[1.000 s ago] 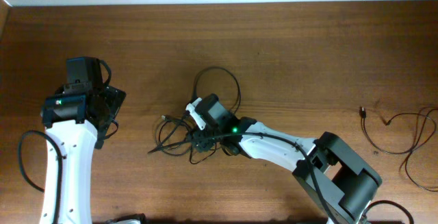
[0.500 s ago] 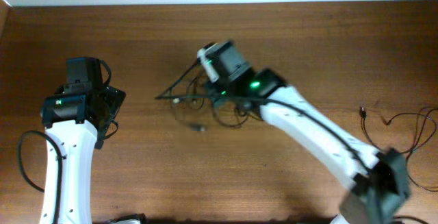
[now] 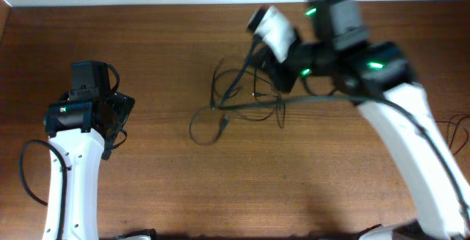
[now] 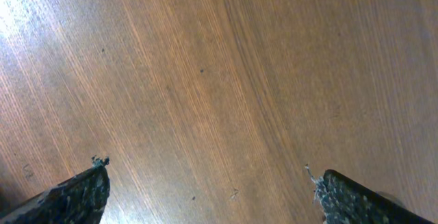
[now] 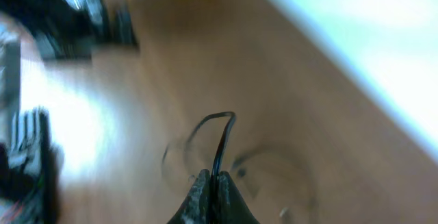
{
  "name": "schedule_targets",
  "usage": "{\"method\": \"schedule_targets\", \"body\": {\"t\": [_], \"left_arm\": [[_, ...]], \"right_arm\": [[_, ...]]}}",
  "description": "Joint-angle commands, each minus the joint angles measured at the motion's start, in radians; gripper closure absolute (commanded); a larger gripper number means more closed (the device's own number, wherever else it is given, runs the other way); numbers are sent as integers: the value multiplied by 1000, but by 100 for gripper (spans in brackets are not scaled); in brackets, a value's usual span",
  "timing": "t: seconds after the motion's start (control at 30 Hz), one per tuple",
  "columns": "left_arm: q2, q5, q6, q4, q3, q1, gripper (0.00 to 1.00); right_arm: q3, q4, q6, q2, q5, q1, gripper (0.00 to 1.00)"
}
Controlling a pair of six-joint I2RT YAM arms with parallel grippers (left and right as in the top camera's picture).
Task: Untangle cables
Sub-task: 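Lift the grasped cable with the right gripper toward the far side, then pull the black cable to the far right with the right gripper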
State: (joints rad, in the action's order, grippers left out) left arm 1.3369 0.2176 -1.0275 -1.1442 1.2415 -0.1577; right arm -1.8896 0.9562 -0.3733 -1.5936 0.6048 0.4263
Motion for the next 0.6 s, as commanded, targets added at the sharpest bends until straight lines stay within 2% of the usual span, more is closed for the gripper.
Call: {"method": "schedule_targets", "body": {"t": [0.0, 0.07, 0.1, 0.17, 0.2, 0.3, 0.37, 0.47, 0.57], "left_arm": [[-8, 14, 11, -2, 3, -4, 1], [-8, 14, 11, -2, 3, -4, 1], [-8, 14, 11, -2, 3, -4, 1], [-8, 14, 11, -2, 3, -4, 1], [-8, 14, 12, -2, 3, -4, 1], [-8, 14, 11, -2, 3, -4, 1], [-8, 14, 11, -2, 3, -4, 1], [-8, 14, 11, -2, 3, -4, 1], [-8, 14, 11, -2, 3, -4, 1]], "right_arm": [[-163, 7, 158, 74, -125, -16, 96], [-162, 115, 230, 30, -372, -14, 96], [-162, 168, 288, -11, -589, -14, 96], [-162, 251, 522, -77, -1051, -28, 96], [-162, 317, 599, -116, -1158, -72, 96], [-162, 476, 682, -202, -1041, -181, 96], [-162, 560, 695, -264, -864, -238, 96], [-148, 655, 552, -298, -554, -208, 96], [-149, 743, 552, -233, -552, -184, 96]]}}
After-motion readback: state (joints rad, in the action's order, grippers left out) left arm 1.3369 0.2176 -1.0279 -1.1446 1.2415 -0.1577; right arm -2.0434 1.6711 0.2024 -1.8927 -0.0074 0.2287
